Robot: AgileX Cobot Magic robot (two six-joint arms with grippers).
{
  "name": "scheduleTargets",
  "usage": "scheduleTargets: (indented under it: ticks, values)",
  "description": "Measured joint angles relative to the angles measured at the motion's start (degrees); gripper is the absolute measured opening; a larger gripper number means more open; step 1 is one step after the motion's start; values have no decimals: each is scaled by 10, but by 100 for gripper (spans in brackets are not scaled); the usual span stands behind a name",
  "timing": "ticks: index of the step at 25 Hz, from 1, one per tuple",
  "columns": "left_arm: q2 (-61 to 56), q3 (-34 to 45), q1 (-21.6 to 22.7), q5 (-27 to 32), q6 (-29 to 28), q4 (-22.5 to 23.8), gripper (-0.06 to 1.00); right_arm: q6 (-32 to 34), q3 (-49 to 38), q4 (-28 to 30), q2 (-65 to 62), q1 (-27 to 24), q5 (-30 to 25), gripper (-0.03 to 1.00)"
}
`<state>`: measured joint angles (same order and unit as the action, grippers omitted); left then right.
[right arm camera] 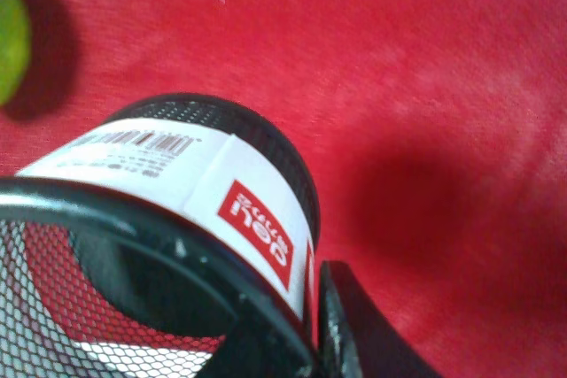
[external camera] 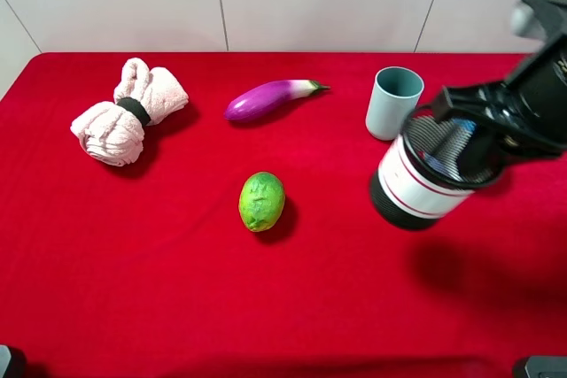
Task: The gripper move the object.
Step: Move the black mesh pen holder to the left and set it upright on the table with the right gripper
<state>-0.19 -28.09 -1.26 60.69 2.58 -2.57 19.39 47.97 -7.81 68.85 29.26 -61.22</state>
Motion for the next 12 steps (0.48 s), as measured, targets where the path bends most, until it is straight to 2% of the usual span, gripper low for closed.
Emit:
scheduleTargets:
  ticks: [12]
  values:
    - [0, 0, 0, 0, 0, 0, 92, 31, 141, 21, 126, 155, -9, 2]
